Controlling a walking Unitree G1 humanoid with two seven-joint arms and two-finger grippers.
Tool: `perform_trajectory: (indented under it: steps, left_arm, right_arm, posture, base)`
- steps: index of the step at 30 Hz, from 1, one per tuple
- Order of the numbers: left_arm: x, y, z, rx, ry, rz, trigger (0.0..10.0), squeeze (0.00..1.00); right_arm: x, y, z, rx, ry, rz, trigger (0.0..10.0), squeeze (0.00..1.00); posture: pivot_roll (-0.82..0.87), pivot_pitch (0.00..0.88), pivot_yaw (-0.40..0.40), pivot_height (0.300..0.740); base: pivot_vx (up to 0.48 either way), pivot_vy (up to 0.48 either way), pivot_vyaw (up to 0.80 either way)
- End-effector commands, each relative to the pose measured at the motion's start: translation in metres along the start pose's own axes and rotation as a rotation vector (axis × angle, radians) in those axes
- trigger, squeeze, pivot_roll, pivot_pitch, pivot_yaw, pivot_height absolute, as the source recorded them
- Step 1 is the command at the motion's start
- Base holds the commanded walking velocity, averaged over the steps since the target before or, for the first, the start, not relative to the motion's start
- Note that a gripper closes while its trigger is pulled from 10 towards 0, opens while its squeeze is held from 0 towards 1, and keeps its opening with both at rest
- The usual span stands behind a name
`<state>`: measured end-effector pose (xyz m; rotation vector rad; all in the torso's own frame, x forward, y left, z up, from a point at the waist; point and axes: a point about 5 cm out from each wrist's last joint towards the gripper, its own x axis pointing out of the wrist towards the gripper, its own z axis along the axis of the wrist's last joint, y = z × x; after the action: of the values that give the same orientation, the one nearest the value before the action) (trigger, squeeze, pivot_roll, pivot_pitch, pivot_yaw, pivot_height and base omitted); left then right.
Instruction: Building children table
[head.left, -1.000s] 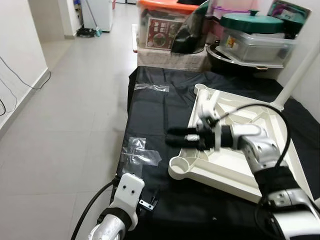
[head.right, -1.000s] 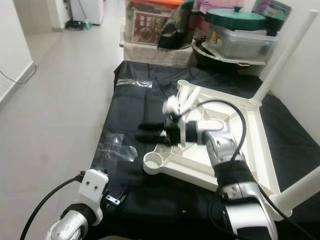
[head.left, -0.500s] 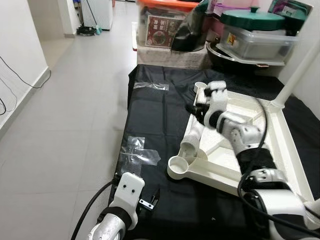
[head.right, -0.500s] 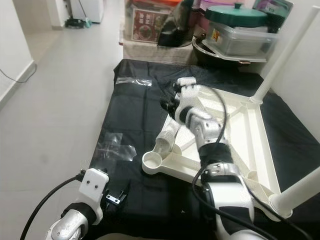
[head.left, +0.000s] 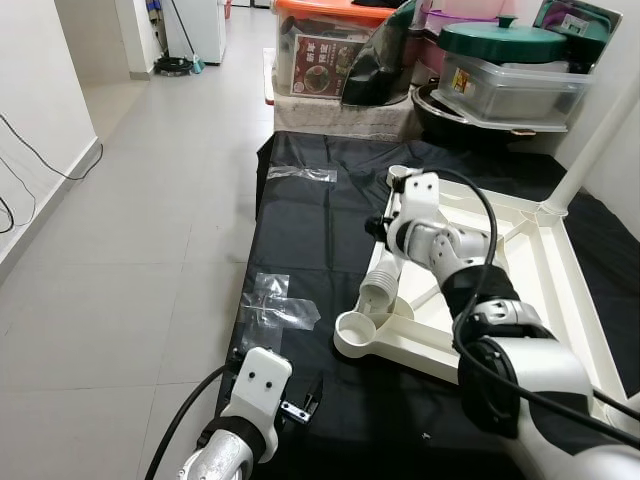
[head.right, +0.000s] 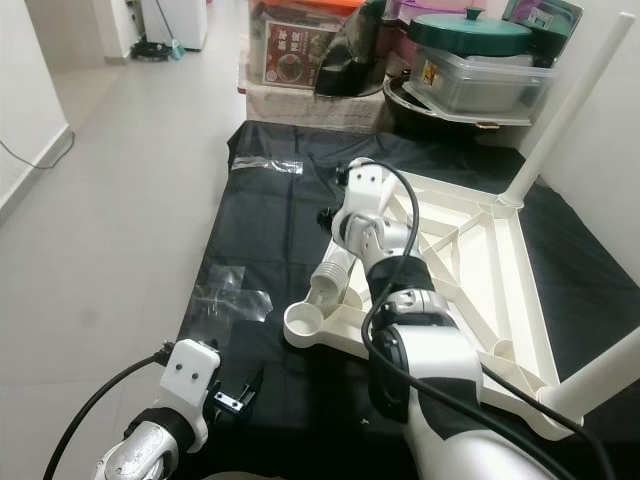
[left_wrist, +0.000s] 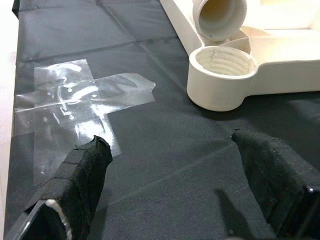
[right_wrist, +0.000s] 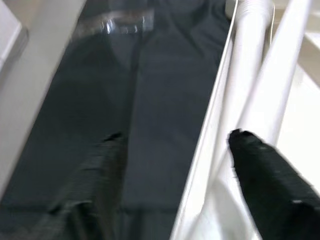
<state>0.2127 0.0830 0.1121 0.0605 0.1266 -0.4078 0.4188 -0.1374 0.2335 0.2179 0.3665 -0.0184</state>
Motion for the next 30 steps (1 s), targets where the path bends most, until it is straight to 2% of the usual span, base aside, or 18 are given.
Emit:
perform_trajectory:
  steps: [1, 3, 4, 5, 8, 11, 12, 13, 14, 16, 17, 19, 20, 21, 22, 24, 26, 30]
  left_arm:
    - [0.0, -0.002, -0.005, -0.004, 0.023, -0.002, 10.0, 0.0]
    - [0.0, -0.002, -0.005, -0.004, 0.023, -0.003, 10.0, 0.0]
    - [0.0, -0.002, -0.005, -0.004, 0.023, -0.003, 10.0, 0.0]
    - [0.0, -0.002, -0.005, -0.004, 0.023, -0.004, 10.0, 0.0]
    - [0.001, -0.002, -0.004, -0.003, 0.024, -0.004, 10.0, 0.0]
    - [0.001, -0.002, -0.004, -0.003, 0.024, -0.004, 10.0, 0.0]
    - [0.001, -0.001, -0.004, -0.002, 0.024, -0.002, 10.0, 0.0]
    - [0.001, -0.001, -0.004, -0.002, 0.024, -0.002, 10.0, 0.0]
    - [0.001, -0.001, -0.004, 0.001, 0.024, 0.001, 10.0, 0.0]
    - [0.001, -0.001, -0.004, 0.001, 0.024, 0.001, 10.0, 0.0]
    - [0.001, 0.0, -0.004, 0.002, 0.024, 0.002, 10.0, 0.0]
    - [0.001, -0.001, -0.004, 0.003, 0.024, 0.003, 10.0, 0.0]
    - [0.0, 0.0, -0.004, 0.002, 0.023, 0.003, 10.0, 0.0]
    - [0.0, -0.001, -0.004, 0.002, 0.023, 0.003, 10.0, 0.0]
    - [0.0, -0.001, -0.004, 0.002, 0.023, 0.003, 10.0, 0.0]
    - [0.0, -0.001, -0.004, 0.0, 0.023, 0.003, 10.0, 0.0]
    - [0.001, -0.001, -0.004, -0.002, 0.023, 0.003, 10.0, 0.0]
    - [0.001, -0.001, -0.004, -0.001, 0.024, 0.003, 10.0, 0.0]
  right_arm:
    - [0.0, -0.003, 0.003, 0.017, -0.008, -0.038, 10.0, 1.0]
    - [-0.001, -0.006, 0.008, -0.027, 0.018, -0.145, 10.0, 1.0]
    - [-0.001, -0.006, 0.008, -0.027, 0.018, -0.145, 10.0, 1.0]
    - [-0.002, -0.005, 0.01, -0.017, 0.028, -0.173, 10.0, 0.0]
    - [-0.004, -0.002, 0.013, 0.033, 0.069, -0.2, 10.0, 0.0]
    - [-0.004, -0.001, 0.014, 0.037, 0.073, -0.203, 10.0, 0.0]
    - [-0.004, 0.0, 0.009, 0.07, 0.127, -0.211, 10.0, 0.0]
    - [-0.004, 0.0, 0.009, 0.07, 0.127, -0.211, 10.0, 0.0]
    - [-0.005, 0.003, 0.0, 0.134, 0.22, -0.22, 10.0, 0.0]
    - [-0.005, 0.003, 0.0, 0.134, 0.22, -0.22, 10.0, 0.0]
    - [-0.005, 0.004, -0.006, 0.189, 0.277, -0.226, 10.0, 0.0]
    - [-0.005, 0.003, -0.01, 0.208, 0.296, -0.23, 10.0, 0.0]
    - [-0.004, 0.002, -0.012, 0.243, 0.306, -0.246, 10.0, 0.0]
    - [-0.004, 0.003, -0.014, 0.319, 0.32, -0.26, 10.0, 0.0]
    - [-0.004, 0.003, -0.014, 0.319, 0.32, -0.26, 10.0, 0.0]
    - [-0.005, -0.001, -0.013, 0.22, 0.325, -0.294, 10.0, 0.0]
    - [-0.007, 0.0, -0.014, 0.179, 0.357, -0.293, 10.0, 0.0]
    - [-0.011, 0.005, -0.019, 0.192, 0.44, -0.3, 10.0, 0.0]
  posture:
    - [0.08, 0.04, -0.119, 0.74]
    - [0.08, 0.04, -0.114, 0.74]
    - [0.08, 0.04, -0.114, 0.74]
    - [0.08, 0.039, -0.116, 0.74]
    - [0.08, 0.042, -0.117, 0.74]
    - [0.08, 0.042, -0.117, 0.74]
    - [0.08, 0.052, -0.119, 0.74]
    - [0.08, 0.052, -0.119, 0.74]
    - [0.08, 0.052, -0.119, 0.74]
    - [0.08, 0.052, -0.119, 0.74]
    - [0.09, 0.057, -0.122, 0.74]
    - [0.09, 0.057, -0.122, 0.74]
    - [0.09, 0.061, -0.119, 0.74]
    - [0.08, 0.061, -0.121, 0.74]
    - [0.08, 0.061, -0.121, 0.74]
    - [0.08, 0.063, -0.122, 0.74]
    - [0.08, 0.063, -0.122, 0.74]
    - [0.08, 0.066, -0.121, 0.74]
  base:
    - [0.0, 0.0, 0.0]
    - [0.0, 0.0, 0.0]
    - [0.0, 0.0, 0.0]
    - [0.0, 0.0, 0.0]
    - [0.0, 0.0, 0.0]
    - [0.0, 0.0, 0.0]
    - [0.0, 0.0, 0.0]
    - [0.0, 0.0, 0.0]
    - [0.0, 0.0, 0.0]
    - [0.0, 0.0, 0.0]
    - [0.0, 0.0, 0.0]
    - [0.0, 0.0, 0.0]
    - [0.0, 0.0, 0.0]
    - [0.0, 0.0, 0.0]
    - [0.0, 0.0, 0.0]
    - [0.0, 0.0, 0.0]
    - [0.0, 0.0, 0.0]
    - [0.0, 0.0, 0.0]
